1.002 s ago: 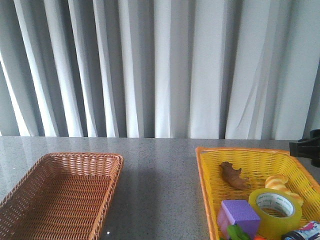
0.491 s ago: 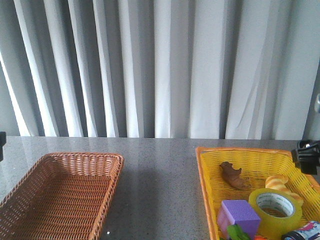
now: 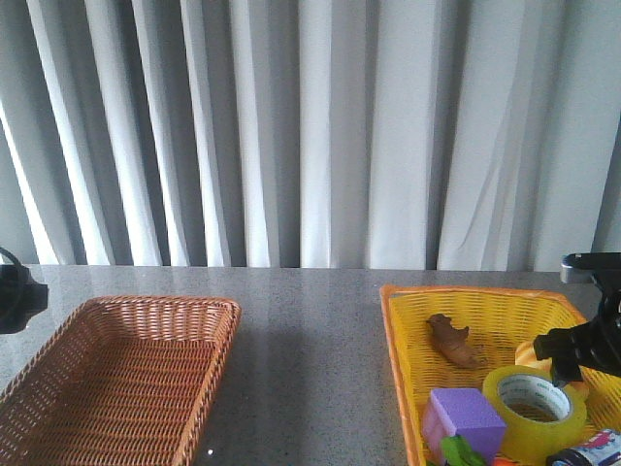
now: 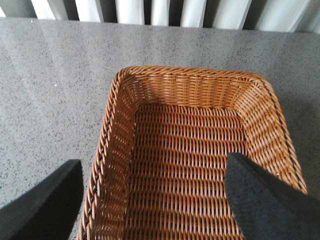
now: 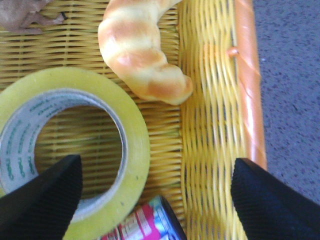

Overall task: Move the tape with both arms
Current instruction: 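Lower the right gripper onto the yellow tape roll in the yellow basket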

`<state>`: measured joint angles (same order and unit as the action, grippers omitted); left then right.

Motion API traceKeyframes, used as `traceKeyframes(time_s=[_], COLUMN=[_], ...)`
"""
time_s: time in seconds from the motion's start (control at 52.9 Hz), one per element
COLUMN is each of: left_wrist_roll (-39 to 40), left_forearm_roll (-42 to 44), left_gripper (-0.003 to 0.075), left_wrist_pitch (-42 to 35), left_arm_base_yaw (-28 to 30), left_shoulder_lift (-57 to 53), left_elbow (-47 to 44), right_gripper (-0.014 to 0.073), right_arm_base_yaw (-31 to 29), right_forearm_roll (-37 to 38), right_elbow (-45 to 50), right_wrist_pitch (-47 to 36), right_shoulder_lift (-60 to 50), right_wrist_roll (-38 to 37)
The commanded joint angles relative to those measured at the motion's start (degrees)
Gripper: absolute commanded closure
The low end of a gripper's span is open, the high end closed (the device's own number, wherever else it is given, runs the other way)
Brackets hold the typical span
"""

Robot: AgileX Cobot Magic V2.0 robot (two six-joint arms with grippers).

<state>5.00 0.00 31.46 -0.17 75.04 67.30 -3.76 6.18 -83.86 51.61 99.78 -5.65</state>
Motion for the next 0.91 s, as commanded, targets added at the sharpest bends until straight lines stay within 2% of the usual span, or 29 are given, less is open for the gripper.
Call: traceKeyframes(time_s=[0.0,0.189,0.435,0.586,0.756,0.888], left_wrist_roll=[0.35,0.35,0.35,0.35,0.35,0.35], left_forearm_roll=[-0.73,-0.73,-0.73,-0.73,-0.73,-0.73], left_gripper=[0.015,0.015,0.015,0.015,0.015,0.015], left_wrist_pitch=[-3.07,-3.11,-3.76,-3.76,-3.76,-3.76], left_arm_base_yaw=[-0.49,-0.49,-0.49,-0.49,-0.49,-0.49], left_shoulder_lift=[-0.5,0.56,0.54,0.54,0.54,0.54], left_elbow=[2.13,2.13,2.13,2.13,2.13,2.13], right_gripper=[0.0011,0.0011,0.0015,0.0054,0.0175,0.0354], right_arm_base_yaw=[-0.25,-0.2,-0.15,-0.15,-0.15,-0.15], right_forearm_roll=[-0.25,-3.41,-3.83,-3.72,-3.8,-4.05], right_elbow=[-5.78,-10.21,-10.38,-10.39,-11.31,-12.5], right_wrist_pitch=[1.07,4.04,4.53,4.87,5.36,6.14], right_shoulder_lift=[0.48,4.18,7.37,9.09,10.87,11.3], right_wrist_roll=[0.76,2.13,3.23,3.42,3.37,3.37])
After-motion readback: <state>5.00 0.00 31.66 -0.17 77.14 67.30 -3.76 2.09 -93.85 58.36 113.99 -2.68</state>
